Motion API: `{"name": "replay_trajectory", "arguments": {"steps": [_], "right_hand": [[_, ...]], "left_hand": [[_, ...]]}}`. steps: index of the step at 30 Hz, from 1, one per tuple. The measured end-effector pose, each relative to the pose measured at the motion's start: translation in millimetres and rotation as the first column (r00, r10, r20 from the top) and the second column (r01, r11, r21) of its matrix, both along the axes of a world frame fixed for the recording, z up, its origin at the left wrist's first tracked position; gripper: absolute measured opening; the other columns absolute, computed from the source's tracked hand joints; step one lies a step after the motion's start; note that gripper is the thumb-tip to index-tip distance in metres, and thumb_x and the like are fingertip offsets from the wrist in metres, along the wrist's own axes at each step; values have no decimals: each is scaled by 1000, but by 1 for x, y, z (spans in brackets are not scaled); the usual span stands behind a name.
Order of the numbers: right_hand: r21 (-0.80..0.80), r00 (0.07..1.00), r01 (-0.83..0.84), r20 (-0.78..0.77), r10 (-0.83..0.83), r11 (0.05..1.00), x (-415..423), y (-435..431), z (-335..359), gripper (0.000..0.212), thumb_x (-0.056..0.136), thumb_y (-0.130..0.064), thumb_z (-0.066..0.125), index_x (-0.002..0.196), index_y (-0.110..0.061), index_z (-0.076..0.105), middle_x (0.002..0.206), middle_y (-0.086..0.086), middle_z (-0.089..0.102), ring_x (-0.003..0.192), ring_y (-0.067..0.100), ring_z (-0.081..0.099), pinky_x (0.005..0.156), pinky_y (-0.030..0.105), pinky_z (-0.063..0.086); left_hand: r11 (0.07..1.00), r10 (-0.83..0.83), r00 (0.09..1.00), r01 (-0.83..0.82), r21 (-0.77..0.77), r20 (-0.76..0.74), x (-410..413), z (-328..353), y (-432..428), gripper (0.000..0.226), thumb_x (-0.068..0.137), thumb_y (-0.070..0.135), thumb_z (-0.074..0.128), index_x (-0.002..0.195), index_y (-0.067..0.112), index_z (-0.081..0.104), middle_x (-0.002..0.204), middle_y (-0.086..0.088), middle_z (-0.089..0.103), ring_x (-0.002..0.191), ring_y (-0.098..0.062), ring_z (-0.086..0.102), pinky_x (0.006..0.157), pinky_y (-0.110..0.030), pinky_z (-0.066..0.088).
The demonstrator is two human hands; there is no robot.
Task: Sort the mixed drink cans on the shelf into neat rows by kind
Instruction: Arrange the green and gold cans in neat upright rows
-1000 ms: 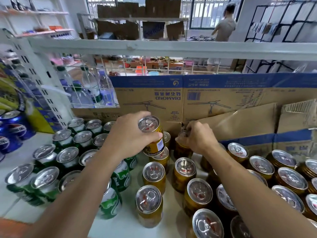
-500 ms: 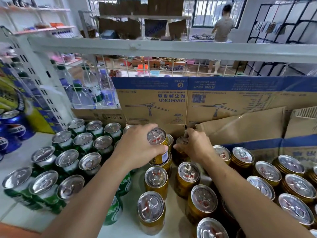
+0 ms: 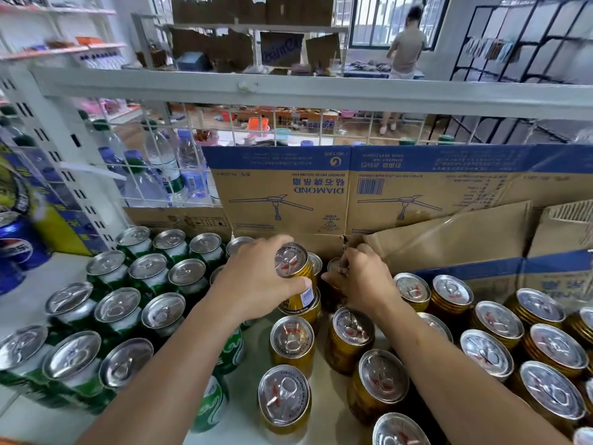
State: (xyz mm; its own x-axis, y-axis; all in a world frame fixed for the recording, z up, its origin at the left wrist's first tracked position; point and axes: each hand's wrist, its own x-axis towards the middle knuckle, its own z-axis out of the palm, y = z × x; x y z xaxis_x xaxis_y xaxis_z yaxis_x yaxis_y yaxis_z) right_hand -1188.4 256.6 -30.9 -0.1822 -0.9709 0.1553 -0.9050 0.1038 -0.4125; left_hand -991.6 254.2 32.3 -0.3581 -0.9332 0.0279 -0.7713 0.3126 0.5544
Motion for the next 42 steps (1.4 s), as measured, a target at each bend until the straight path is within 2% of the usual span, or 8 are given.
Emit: {"name": "replay_trajectory", "arguments": {"steps": [14,17,20,26,29,33,37,42], "right_hand": [[38,995,102,-16,-102,994,1,16,25,36,87,-51,62,93,-15,63,100,7,61,89,26,60,70,31,46],[306,998,18,-60,0,952,-5,34,43,46,76,-63,67,88,-19,60,85,0,62,79,20,60,67,31,48],[541,978,-47,-148,150,840,1,49,48,62,61,-66,76,101,-19,64,90,-1,64,84,19,61,66,29,45],[419,975,-93,-144,167,903,8,57,52,27,68,-32,76,84,-18,58,84,4,55,74,22,55,60,30,45],[426,962,-120,-172,211,897,7,57,48,42,73,-23,75,112,-20,59,98,5,57,79,19,49,66,27,42],[394,980,-110,-111,166,912,0,56,37,57,75,-23,76,127,-17,53,115,6,60,93,21,57,71,26,47],[331,993,-44,-93,79,943,-2,55,30,68,71,-29,81,130,-17,50,115,8,63,101,25,62,82,37,56],[230,999,-25,-31,33,973,6,55,28,69,68,-29,80,129,-17,50,108,10,65,95,28,62,72,31,50]], "left_hand": [[999,-30,1000,30,-10,2,2,-2,2,75,81,51,69,145,35,34,138,1,45,128,-20,42,104,-43,40],[999,-32,999,32,-19,-5,2,-4,2,74,80,51,69,144,34,35,135,0,47,125,-20,45,102,-43,42],[999,-31,1000,31,-29,-3,2,-5,3,75,80,53,68,144,34,35,134,0,48,124,-21,46,101,-43,42],[997,-44,998,46,-68,34,0,-6,9,75,83,53,65,147,34,31,137,1,45,126,-20,43,95,-34,40],[997,-41,998,44,-65,42,0,-6,9,75,83,53,65,147,34,31,140,1,45,128,-21,43,96,-35,40],[997,-46,998,48,-60,41,0,-5,9,75,83,52,65,147,34,31,141,-1,44,129,-21,42,98,-35,39],[997,-43,999,45,-61,34,0,-4,10,75,83,52,66,147,33,32,140,-1,45,129,-22,42,98,-35,39],[998,-32,998,28,-61,-53,3,0,14,74,79,52,70,143,32,40,136,1,50,124,-20,47,94,-31,39]]}}
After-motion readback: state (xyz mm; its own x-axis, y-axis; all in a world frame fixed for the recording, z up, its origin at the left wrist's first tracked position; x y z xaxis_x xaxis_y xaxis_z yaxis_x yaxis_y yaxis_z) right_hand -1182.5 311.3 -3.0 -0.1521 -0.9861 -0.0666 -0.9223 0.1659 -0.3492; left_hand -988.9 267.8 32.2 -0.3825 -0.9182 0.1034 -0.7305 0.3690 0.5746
